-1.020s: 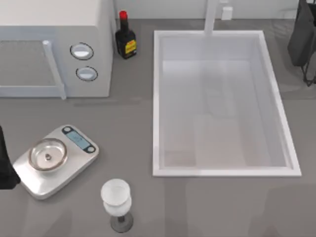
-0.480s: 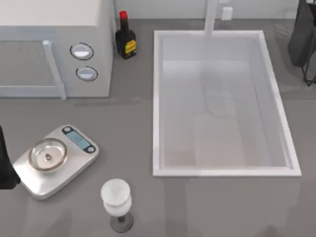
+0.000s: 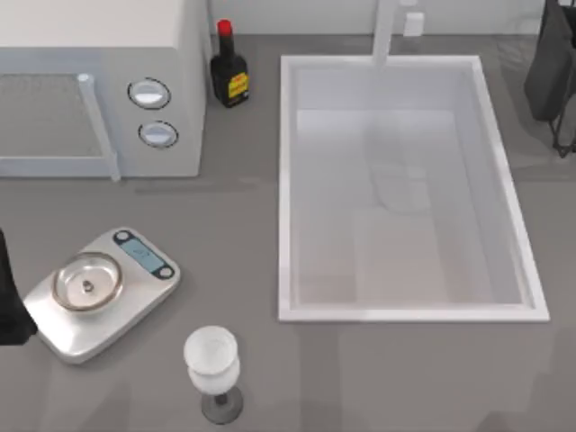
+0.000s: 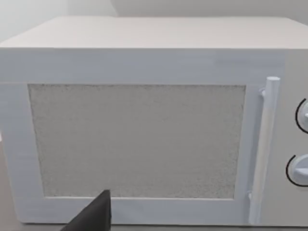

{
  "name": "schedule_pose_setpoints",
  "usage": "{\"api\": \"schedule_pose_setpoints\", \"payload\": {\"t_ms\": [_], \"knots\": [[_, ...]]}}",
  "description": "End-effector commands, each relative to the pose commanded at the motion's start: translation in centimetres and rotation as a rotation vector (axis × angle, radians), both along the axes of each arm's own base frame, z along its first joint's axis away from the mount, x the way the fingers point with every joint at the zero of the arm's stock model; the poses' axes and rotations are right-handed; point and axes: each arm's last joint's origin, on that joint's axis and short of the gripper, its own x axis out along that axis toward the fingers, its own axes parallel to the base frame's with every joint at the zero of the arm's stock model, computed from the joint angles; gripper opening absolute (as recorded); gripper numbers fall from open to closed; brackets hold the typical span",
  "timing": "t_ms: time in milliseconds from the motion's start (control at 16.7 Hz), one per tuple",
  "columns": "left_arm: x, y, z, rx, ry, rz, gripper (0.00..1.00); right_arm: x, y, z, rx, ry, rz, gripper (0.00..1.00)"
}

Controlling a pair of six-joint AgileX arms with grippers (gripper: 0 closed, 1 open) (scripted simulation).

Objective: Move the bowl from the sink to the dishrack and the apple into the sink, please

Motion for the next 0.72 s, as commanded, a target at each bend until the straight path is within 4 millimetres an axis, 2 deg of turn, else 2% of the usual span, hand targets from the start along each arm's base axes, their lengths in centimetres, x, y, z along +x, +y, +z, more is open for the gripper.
{"api": "schedule_pose_setpoints", "payload": {"t_ms": [660,720], "knots": [[0.00,0.00,0.00,0.000,0.000,0.000,1.00,0.00,0.00,0.00,0.000,0.000,0.000,0.02],[0.00,0.00,0.00,0.000,0.000,0.000,1.00,0.00,0.00,0.00,0.000,0.000,0.000,0.00]]}}
